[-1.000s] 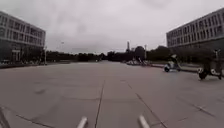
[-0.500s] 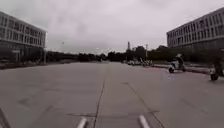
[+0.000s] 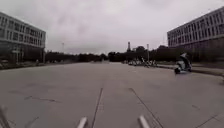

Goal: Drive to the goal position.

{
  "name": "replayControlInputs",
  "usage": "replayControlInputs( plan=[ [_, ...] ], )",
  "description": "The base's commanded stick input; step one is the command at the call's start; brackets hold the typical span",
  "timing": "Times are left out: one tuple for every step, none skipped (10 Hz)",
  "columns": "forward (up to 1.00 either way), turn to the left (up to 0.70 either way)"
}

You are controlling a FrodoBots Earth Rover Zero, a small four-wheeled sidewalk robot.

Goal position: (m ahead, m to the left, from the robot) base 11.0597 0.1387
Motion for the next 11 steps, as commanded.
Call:
replayControlInputs(
  plan=[
    [1.00, 0.00],
    [1.00, 0.00],
    [1.00, 0.00],
    [1.00, 0.00],
    [1.00, 0.00],
    [1.00, 0.00],
    [1.00, 0.00],
    [1.00, 0.00],
    [1.00, 0.00],
    [1.00, 0.00],
    [1.00, 0.00]
  ],
)
